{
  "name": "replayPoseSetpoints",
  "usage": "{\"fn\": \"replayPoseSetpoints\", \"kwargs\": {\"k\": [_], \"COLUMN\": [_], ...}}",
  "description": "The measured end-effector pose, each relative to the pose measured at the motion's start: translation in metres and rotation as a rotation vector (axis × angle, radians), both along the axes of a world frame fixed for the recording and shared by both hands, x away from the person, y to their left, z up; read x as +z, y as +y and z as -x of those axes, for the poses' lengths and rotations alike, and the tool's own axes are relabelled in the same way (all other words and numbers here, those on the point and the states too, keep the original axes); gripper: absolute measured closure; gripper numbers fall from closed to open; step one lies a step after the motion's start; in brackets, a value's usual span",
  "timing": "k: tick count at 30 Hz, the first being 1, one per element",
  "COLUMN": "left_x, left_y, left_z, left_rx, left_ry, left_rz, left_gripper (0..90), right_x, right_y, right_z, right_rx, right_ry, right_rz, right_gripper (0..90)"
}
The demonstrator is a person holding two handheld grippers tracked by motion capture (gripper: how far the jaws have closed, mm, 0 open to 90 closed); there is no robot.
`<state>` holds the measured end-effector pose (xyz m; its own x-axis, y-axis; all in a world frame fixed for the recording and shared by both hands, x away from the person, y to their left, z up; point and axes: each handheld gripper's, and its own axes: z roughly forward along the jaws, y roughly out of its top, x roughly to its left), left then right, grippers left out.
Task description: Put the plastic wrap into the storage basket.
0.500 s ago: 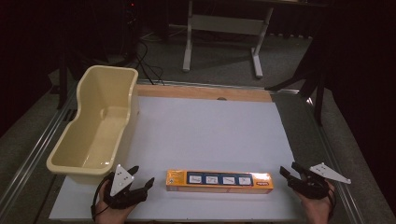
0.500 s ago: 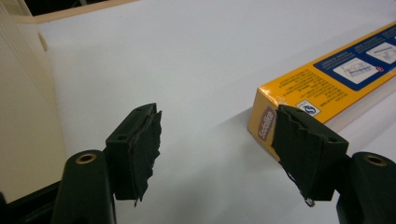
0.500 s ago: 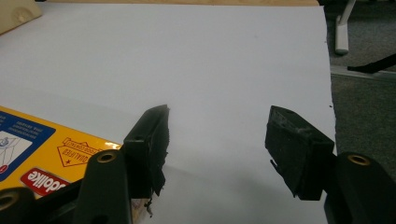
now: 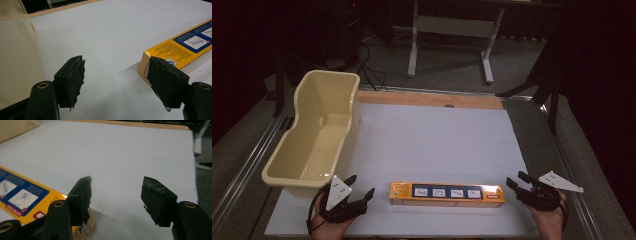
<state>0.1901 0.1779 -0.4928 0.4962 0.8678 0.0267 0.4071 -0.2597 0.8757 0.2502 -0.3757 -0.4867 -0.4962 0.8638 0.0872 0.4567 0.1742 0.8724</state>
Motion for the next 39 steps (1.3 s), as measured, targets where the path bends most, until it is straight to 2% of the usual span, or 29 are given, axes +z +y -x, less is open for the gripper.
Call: {"fn": "replayPoseSetpoints", "kwargs": {"k": [2, 4, 5, 6, 7, 9, 10, 11, 12, 14, 15, 18, 20, 21, 23, 24, 25, 26, 27, 28, 29, 30, 31, 33, 34, 35, 37, 38, 39], "left_x": [0.000, 0.000, 0.000, 0.000, 0.000, 0.000, -0.001, -0.001, -0.001, -0.001, -0.001, -0.001, -0.001, -0.001, -0.001, -0.001, -0.001, -0.001, -0.001, -0.001, -0.001, -0.001, -0.001, -0.002, -0.002, -0.001, -0.001, -0.001, -0.002], "left_y": [-0.001, -0.002, -0.002, -0.002, -0.002, -0.002, -0.003, -0.003, -0.004, -0.004, -0.005, -0.006, -0.006, -0.006, -0.006, -0.006, -0.006, -0.006, -0.007, -0.007, -0.007, -0.008, -0.008, -0.008, -0.008, -0.008, -0.008, -0.008, -0.008], "left_z": [0.000, 0.000, 0.000, 0.000, 0.000, 0.000, 0.000, 0.000, 0.000, 0.000, 0.000, 0.001, 0.001, 0.001, 0.000, 0.000, 0.001, 0.001, 0.001, 0.001, 0.001, 0.001, 0.001, 0.001, 0.001, 0.001, 0.001, 0.001, 0.001], "left_rx": [-0.001, -0.001, -0.002, -0.005, -0.005, -0.011, -0.014, -0.014, -0.016, -0.020, -0.021, -0.025, -0.026, -0.026, -0.027, -0.027, -0.027, -0.027, -0.028, -0.028, -0.029, -0.031, -0.032, -0.033, -0.033, -0.033, -0.031, -0.031, -0.033], "left_ry": [-0.002, -0.004, -0.005, -0.005, -0.005, -0.008, -0.008, -0.008, -0.008, -0.010, -0.009, -0.009, -0.008, -0.008, -0.009, -0.009, -0.009, -0.008, -0.005, -0.005, -0.006, -0.008, -0.008, -0.009, -0.008, -0.008, -0.010, -0.010, -0.006], "left_rz": [-0.007, -0.011, -0.013, -0.011, -0.011, -0.011, -0.016, -0.016, -0.016, -0.020, -0.024, -0.031, -0.033, -0.033, -0.035, -0.035, -0.033, -0.033, -0.035, -0.035, -0.036, -0.039, -0.040, -0.042, -0.041, -0.041, -0.038, -0.038, -0.041], "left_gripper": [29.3, 29.3, 29.3, 28.9, 28.8, 28.8, 28.8, 28.8, 28.8, 28.7, 28.6, 28.6, 28.6, 28.6, 28.5, 28.5, 28.5, 28.5, 28.5, 28.5, 28.5, 28.5, 28.5, 28.5, 28.5, 28.5, 28.5, 28.5, 28.5], "right_x": [0.001, 0.002, 0.002, 0.003, 0.003, 0.002, 0.001, 0.001, 0.001, 0.001, 0.001, 0.001, 0.000, 0.000, -0.002, -0.002, -0.004, -0.004, -0.006, -0.006, -0.008, -0.008, -0.008, -0.008, -0.007, -0.007, -0.008, -0.008, -0.010], "right_y": [0.002, 0.009, 0.009, 0.014, 0.014, 0.019, 0.025, 0.025, 0.030, 0.033, 0.040, 0.051, 0.058, 0.058, 0.066, 0.066, 0.071, 0.071, 0.076, 0.076, 0.081, 0.081, 0.083, 0.084, 0.087, 0.087, 0.093, 0.093, 0.096], "right_z": [-0.001, -0.003, -0.003, -0.004, -0.004, -0.004, -0.006, -0.006, -0.007, -0.008, -0.011, -0.015, -0.018, -0.018, -0.023, -0.023, -0.025, -0.025, -0.027, -0.027, -0.029, -0.029, -0.031, -0.032, -0.034, -0.034, -0.035, -0.035, -0.037], "right_rx": [0.021, 0.081, 0.081, 0.130, 0.130, 0.176, 0.219, 0.219, 0.260, 0.275, 0.325, 0.388, 0.422, 0.422, 0.466, 0.466, 0.498, 0.498, 0.527, 0.527, 0.560, 0.560, 0.588, 0.601, 0.634, 0.634, 0.674, 0.674, 0.694], "right_ry": [-0.001, 0.007, 0.007, 0.020, 0.020, 0.036, 0.050, 0.050, 0.070, 0.075, 0.096, 0.123, 0.131, 0.131, 0.141, 0.141, 0.152, 0.152, 0.170, 0.170, 0.182, 0.182, 0.190, 0.187, 0.201, 0.201, 0.218, 0.218, 0.224], "right_rz": [0.005, 0.022, 0.022, 0.034, 0.034, 0.041, 0.045, 0.045, 0.043, 0.040, 0.049, 0.075, 0.077, 0.077, 0.085, 0.085, 0.091, 0.091, 0.113, 0.113, 0.126, 0.126, 0.126, 0.132, 0.149, 0.149, 0.193, 0.193, 0.227], "right_gripper": [40.7, 40.7, 40.7, 41.4, 41.4, 41.2, 39.7, 39.7, 37.9, 37.3, 36.0, 33.4, 32.7, 32.7, 32.0, 32.0, 31.2, 31.2, 28.1, 28.1, 26.6, 26.6, 25.0, 24.4, 24.5, 24.5, 23.1, 23.1, 21.3]}}
